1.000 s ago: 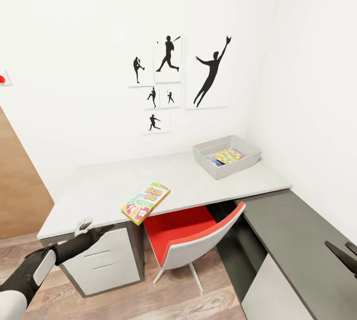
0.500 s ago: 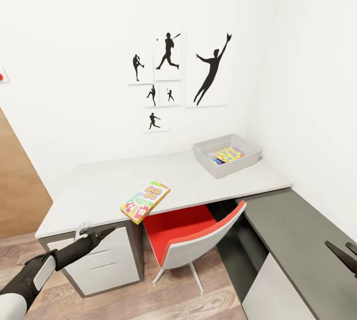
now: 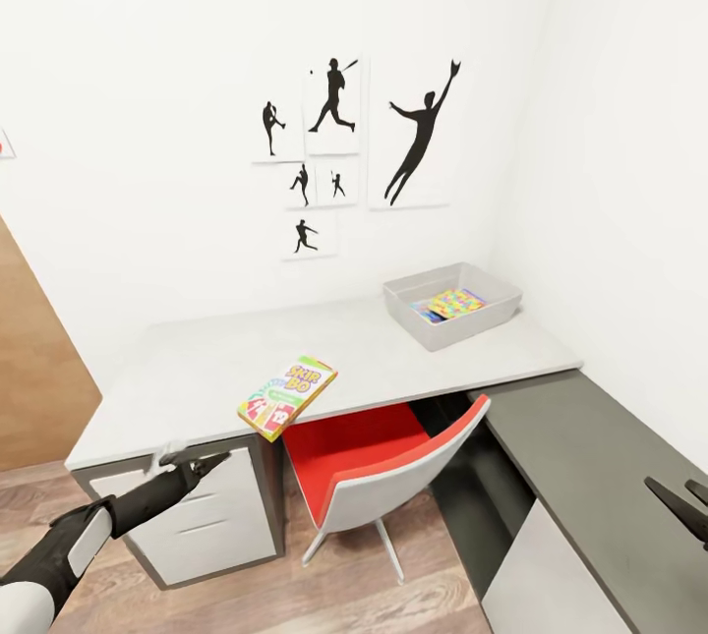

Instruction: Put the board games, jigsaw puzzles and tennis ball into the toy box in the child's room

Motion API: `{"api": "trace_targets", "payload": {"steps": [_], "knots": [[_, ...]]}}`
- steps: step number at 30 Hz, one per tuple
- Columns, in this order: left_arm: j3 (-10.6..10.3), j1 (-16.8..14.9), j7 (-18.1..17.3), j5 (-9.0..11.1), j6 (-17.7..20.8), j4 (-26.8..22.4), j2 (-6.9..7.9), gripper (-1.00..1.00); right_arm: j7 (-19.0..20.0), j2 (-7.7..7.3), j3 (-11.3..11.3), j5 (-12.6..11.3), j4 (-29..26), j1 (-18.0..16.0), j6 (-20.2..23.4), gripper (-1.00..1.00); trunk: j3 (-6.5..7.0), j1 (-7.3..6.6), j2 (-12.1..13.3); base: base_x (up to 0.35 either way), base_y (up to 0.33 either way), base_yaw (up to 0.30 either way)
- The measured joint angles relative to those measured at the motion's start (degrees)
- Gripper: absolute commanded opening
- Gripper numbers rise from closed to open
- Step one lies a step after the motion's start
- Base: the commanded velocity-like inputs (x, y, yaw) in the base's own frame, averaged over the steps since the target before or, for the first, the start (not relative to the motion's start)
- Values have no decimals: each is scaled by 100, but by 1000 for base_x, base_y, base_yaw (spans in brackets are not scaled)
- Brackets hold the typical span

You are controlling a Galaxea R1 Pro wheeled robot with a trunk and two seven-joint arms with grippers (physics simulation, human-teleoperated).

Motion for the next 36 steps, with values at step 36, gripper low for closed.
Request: {"api": "trace_targets", "payload": {"steps": [36], "knots": [[733, 0, 2096, 451, -9, -458, -1460, 100, -9, 25, -169, 20, -1, 0, -16, 100, -270, 330, -604, 0, 0, 0]]}}
